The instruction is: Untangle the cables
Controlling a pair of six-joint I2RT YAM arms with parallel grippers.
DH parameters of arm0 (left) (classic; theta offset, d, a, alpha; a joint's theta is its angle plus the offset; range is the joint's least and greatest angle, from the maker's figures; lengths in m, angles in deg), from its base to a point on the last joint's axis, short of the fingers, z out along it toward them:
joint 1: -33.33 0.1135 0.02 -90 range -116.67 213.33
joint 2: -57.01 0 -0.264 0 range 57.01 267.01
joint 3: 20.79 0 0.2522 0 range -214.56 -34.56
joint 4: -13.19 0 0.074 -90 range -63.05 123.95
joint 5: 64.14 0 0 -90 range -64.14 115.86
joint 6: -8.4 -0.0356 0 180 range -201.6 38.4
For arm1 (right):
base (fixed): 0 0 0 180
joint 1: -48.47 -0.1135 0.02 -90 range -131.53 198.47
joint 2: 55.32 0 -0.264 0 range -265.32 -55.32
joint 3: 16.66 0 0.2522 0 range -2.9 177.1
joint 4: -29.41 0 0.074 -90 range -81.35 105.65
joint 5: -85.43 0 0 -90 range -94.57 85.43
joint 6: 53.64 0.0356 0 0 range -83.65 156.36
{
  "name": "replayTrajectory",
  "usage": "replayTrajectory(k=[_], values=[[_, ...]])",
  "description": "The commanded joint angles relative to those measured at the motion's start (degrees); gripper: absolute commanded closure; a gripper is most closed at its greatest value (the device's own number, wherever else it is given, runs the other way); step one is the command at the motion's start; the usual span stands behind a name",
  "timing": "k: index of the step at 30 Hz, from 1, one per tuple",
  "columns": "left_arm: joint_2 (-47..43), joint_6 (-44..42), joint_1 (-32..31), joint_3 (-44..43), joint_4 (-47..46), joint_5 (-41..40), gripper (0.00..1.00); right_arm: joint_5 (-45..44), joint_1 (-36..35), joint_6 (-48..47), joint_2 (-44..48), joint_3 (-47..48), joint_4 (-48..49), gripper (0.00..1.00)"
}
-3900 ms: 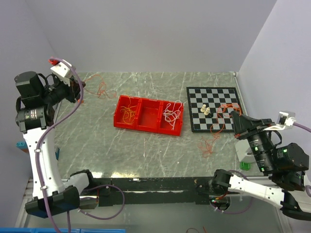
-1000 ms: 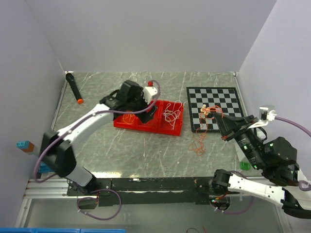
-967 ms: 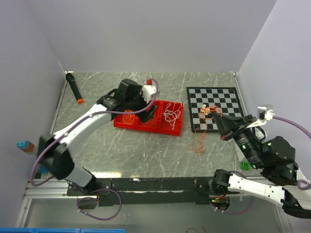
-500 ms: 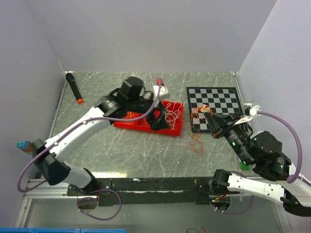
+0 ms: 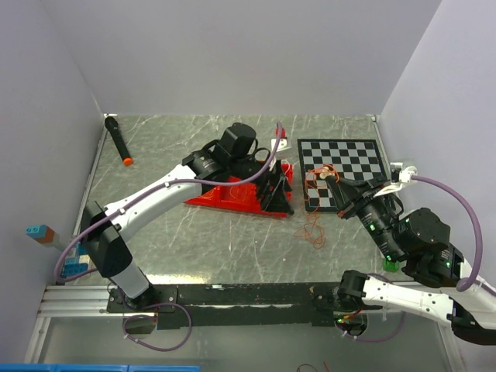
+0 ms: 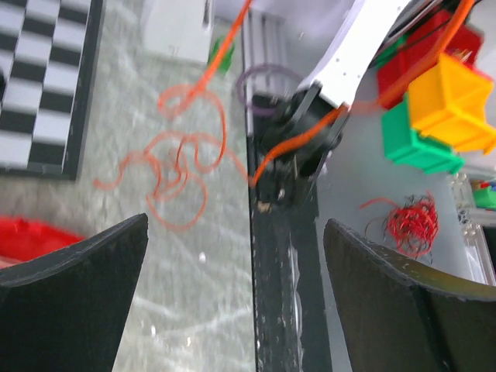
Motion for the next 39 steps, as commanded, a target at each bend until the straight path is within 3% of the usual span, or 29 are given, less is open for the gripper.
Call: replayTrajectory(k=[1, 5, 12, 25, 28, 29, 30, 31, 39], values=[[1.99, 7.60, -0.23, -3.42, -9.90, 5.47, 0.01, -0.60, 0.06, 0.13, -1.68, 2.86, 2.88, 1.00], [2.96, 7.70, -0.58, -4.65, -11.23, 5.56, 0.01, -1.31, 0.06, 1.79, -1.51, 2.51, 3.40, 1.00], [3.14, 7.26, -1.19, -4.48, -11.49, 8.19, 0.24, -2.63, 0.06, 3.38, -1.68, 1.54, 4.54, 1.00], [3.23, 6.65, -2.77, -5.62, -10.88, 9.96, 0.43, -3.33, 0.06, 3.21, -3.71, 0.93, 7.97, 1.00], [3.23, 6.21, -2.77, -6.14, -10.62, 9.52, 0.62, -3.42, 0.06, 3.30, -3.97, 0.66, 8.41, 1.00], [3.23, 5.77, -2.69, -6.32, -10.27, 9.26, 0.73, -3.50, 0.06, 3.29, -3.97, 0.57, 8.41, 1.00], [2.96, 5.51, -2.60, -6.41, -9.91, 8.73, 0.90, -3.68, 0.06, 3.38, -4.06, 0.49, 8.41, 1.00], [2.79, 5.33, -2.60, -6.50, -9.39, 7.59, 0.99, -3.85, 0.06, 3.47, -4.06, 0.49, 8.24, 1.00], [-2.30, -0.99, 1.00, -6.50, 0.97, 1.61, 0.99, -6.66, 0.06, 4.61, -2.83, 0.40, 2.62, 1.00]])
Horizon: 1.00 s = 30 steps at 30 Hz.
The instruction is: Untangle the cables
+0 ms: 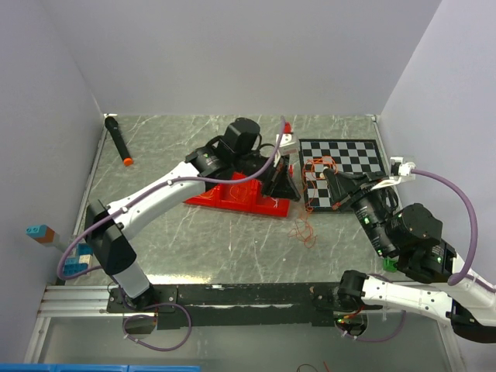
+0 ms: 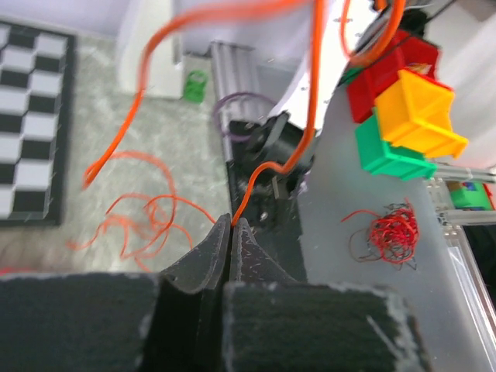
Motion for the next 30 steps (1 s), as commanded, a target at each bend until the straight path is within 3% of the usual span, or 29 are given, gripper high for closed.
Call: replayTrajectory(k=[1, 4, 6, 7, 10, 23, 30], values=[[-6.24, -5.30, 3.32, -1.49, 7.49, -3.18, 0.99, -2.95, 0.06, 1.66, 1.19, -0.30, -3.48, 0.99], [-9.75, -9.76, 5.69, -1.05, 13.64, -5.20, 0.99, -3.22, 0.06, 2.28, 2.95, -1.35, -6.12, 0.88], [-11.95, -11.46, 7.01, -0.61, 16.55, -5.82, 0.99, -3.74, 0.06, 3.33, 3.48, -1.62, -8.57, 0.74], [-12.84, -12.07, 7.45, -0.44, 17.87, -5.91, 0.99, -4.01, 0.06, 4.12, 3.66, -1.71, -9.98, 0.60], [-15.30, -12.69, 7.89, 0.00, 20.25, -6.17, 0.99, -4.01, 0.15, 6.40, 4.10, -2.76, -12.54, 0.46], [-16.36, -13.31, 7.81, -2.37, 23.59, -3.88, 0.99, 4.42, 0.06, 17.48, 2.70, -14.18, -10.89, 0.28], [-16.80, -15.85, 7.72, -8.42, 29.38, -6.34, 0.99, 13.38, 0.15, 11.60, -3.10, -20.78, -0.86, 0.20]])
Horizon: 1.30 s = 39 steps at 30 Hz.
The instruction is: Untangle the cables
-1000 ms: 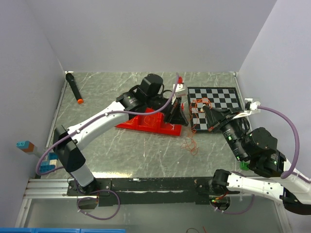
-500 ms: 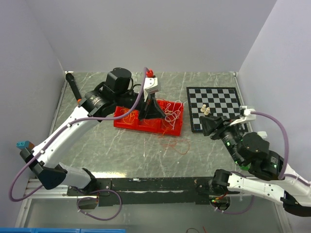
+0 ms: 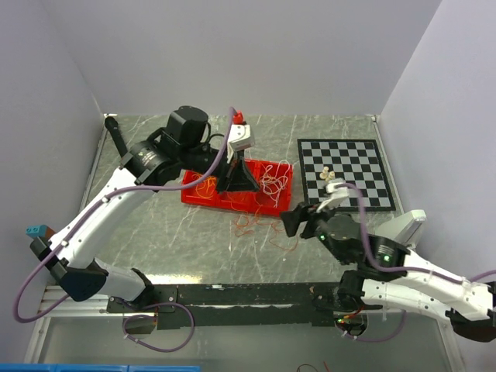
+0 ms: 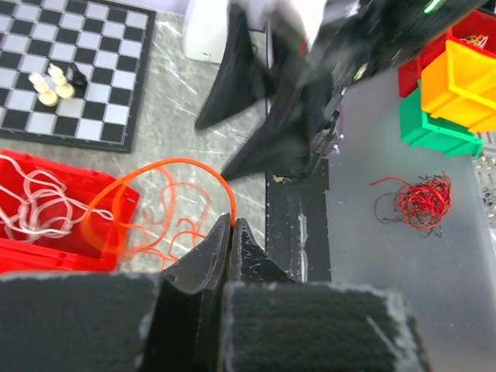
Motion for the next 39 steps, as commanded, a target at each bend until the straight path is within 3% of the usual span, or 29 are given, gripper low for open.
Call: replayTrajectory(k=[1, 7, 14, 21, 28, 39], values=[[-0.93, -3.27, -0.19, -6.85, 5.04, -1.34, 0.99, 6.83, 0.15, -2.98, -3.78, -2.37, 8.65, 0.20], [-1.28, -4.50, -0.19, -14.32, 8.92, -4.24, 0.99, 10.44, 0.06, -4.30, -5.28, -5.02, 14.80, 0.18], [-1.11, -5.03, -0.63, -23.03, 10.77, -6.44, 0.99, 14.83, 0.15, -8.34, -9.93, -1.68, 19.21, 0.18], [-2.42, -5.20, -0.72, -23.74, 11.12, -7.23, 0.99, 16.33, 0.06, -10.81, -13.99, 1.31, 20.35, 0.19], [-3.13, -7.22, -0.98, -25.50, 13.31, -8.81, 0.99, 15.54, 0.85, -13.97, -5.82, 1.66, 18.51, 0.20], [-3.57, -7.31, -1.51, -26.99, 14.37, -8.11, 0.99, 25.02, 2.52, -15.46, -11.07, 2.97, 19.38, 0.26]])
